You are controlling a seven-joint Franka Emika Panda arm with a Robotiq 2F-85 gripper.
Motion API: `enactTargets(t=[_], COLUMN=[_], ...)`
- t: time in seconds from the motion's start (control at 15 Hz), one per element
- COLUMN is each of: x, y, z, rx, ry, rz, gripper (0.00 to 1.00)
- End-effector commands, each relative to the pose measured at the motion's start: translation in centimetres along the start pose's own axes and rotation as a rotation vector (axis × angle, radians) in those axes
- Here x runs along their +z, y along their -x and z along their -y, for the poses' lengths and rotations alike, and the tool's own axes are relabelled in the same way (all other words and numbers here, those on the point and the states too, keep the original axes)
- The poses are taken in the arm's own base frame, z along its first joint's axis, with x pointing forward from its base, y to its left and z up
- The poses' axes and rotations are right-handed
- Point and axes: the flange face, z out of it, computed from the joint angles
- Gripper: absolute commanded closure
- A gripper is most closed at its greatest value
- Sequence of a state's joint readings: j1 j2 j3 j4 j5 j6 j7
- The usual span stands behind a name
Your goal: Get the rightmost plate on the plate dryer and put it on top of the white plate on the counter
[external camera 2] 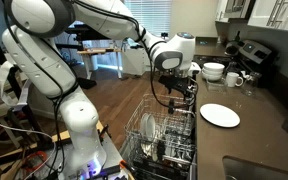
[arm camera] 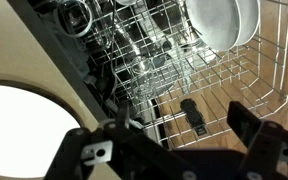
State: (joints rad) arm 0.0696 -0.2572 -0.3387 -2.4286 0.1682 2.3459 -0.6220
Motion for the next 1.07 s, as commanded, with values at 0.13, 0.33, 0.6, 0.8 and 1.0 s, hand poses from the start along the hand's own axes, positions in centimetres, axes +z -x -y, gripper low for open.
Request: enactTargets(t=[0.13,0.33,0.6,0.8,1.0], x=[0.0,0.0,0.5,2.1,4.8], y=[0.0,0.0,-0.9,-2.4,-3.8], z=[0.0,0.0,0.6,2.1,4.0], rx=[0.0,0.0,-0.027,-0.085,-0.14], ry=[0.0,0.0,0.013,0.001,-0.015], rz=[0.001,0.001,0.016,0.064,0.14], gripper=[0.0,0.0,0.0,0.0,0.0])
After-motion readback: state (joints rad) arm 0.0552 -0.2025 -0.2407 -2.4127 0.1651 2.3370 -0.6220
